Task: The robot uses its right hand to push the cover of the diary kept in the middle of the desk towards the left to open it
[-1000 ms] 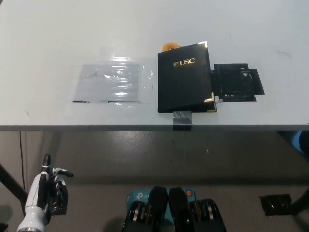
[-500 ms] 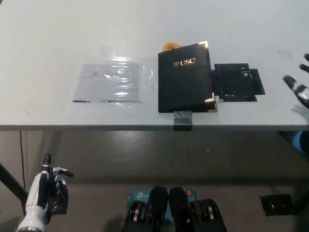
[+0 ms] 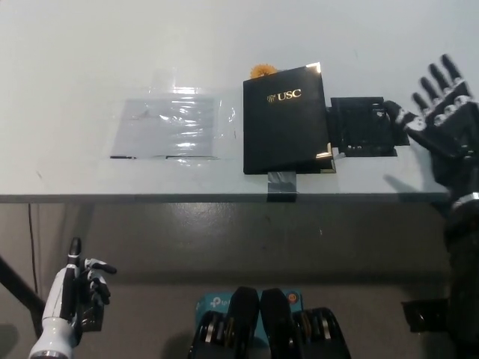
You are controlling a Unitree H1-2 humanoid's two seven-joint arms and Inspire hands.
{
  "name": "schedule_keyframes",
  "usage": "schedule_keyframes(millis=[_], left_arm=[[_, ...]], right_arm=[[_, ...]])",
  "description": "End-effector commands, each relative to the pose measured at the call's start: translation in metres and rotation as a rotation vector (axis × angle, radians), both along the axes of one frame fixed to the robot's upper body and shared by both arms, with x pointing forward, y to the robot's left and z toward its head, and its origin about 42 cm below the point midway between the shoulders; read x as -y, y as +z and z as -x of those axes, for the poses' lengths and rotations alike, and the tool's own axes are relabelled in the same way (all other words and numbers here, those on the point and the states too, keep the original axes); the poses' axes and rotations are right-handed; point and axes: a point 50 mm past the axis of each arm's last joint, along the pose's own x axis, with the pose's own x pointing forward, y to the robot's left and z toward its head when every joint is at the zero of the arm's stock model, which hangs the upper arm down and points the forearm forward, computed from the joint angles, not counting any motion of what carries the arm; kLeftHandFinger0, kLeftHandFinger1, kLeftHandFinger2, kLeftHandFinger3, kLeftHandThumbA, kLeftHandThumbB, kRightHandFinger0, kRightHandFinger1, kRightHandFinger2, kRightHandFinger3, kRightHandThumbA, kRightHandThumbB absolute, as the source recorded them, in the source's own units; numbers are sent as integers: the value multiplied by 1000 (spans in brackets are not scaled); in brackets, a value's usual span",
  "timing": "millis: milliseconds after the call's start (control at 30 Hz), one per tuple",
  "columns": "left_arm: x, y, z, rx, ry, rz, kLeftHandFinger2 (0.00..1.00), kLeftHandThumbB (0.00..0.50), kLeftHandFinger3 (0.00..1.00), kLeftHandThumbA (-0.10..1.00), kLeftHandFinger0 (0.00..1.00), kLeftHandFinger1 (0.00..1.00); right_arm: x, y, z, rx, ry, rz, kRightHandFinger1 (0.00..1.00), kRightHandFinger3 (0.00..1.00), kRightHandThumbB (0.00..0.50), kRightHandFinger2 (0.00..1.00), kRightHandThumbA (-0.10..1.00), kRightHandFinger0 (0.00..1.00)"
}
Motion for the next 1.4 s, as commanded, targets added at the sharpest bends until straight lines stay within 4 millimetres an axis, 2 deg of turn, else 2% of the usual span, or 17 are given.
schedule_keyframes(millis=[0,100,167,200,367,467,500,600,667,800,900,967,1033,1067,1200,1300,1367], left_arm=[[-2,12,-5,57,3,-13,123,439,314,1000,81,153],[-1,13,-5,60,6,2,123,421,317,1000,75,155],[-1,14,-5,63,10,2,122,421,315,1000,72,155],[-1,14,-5,64,8,-6,126,411,326,1000,72,150],[2,14,-6,58,11,4,128,435,318,1000,79,169],[2,13,-6,61,9,11,127,429,307,1000,75,166],[6,13,-8,65,5,17,127,429,306,1000,73,165],[6,13,-8,69,3,9,126,432,297,1000,62,154],[5,14,-8,69,2,2,118,448,293,1000,55,146],[6,14,-8,62,7,13,118,443,294,1000,41,134],[6,14,-8,64,5,24,120,449,302,1000,40,131],[9,9,-5,57,-6,28,129,427,323,1000,74,140],[9,7,-3,42,5,22,123,424,307,1000,75,136],[9,7,-2,43,4,10,121,401,302,1000,77,139],[10,7,-1,34,10,17,150,412,308,1000,63,164],[9,8,-2,31,6,2,183,421,334,1000,108,188],[9,8,-2,39,8,14,148,395,323,1000,85,172]], right_arm=[[-15,3,-13,-42,68,-133,1000,1000,231,1000,1000,1000],[-27,-12,-24,-95,43,-167,1000,1000,234,1000,1000,1000],[-28,-11,-26,-93,46,-168,1000,1000,233,1000,1000,1000],[-35,-26,-34,-136,20,-199,1000,1000,215,1000,1000,1000],[-45,-47,-36,-167,-21,-304,1000,1000,172,1000,1000,1000],[-50,-62,-36,-177,-61,-320,1000,1000,186,1000,1000,1000],[-47,-59,-37,-169,-66,-315,1000,1000,187,1000,1000,1000],[-47,-71,-37,-177,-105,-304,1000,1000,160,1000,1000,1000],[-46,-77,-35,-184,-123,-316,1000,1000,184,1000,1000,1000],[-53,-89,-35,-223,-127,-317,1000,1000,187,1000,1000,1000],[-59,-90,-36,-232,-128,-325,1000,1000,196,1000,1000,1000],[-63,-93,-34,-229,-111,-316,1000,1000,197,1000,1000,1000],[-73,-91,-37,-237,-96,-313,1000,1000,163,1000,1000,1000],[-80,-87,-39,-234,-79,-297,1000,1000,166,1000,1000,1000],[-97,-69,-50,-233,-65,-278,1000,1000,173,1000,1000,1000],[-105,-58,-55,-223,-53,-267,1000,1000,185,1000,1000,1000],[-116,-45,-60,-209,-24,-257,1000,1000,169,1000,1000,1000]])
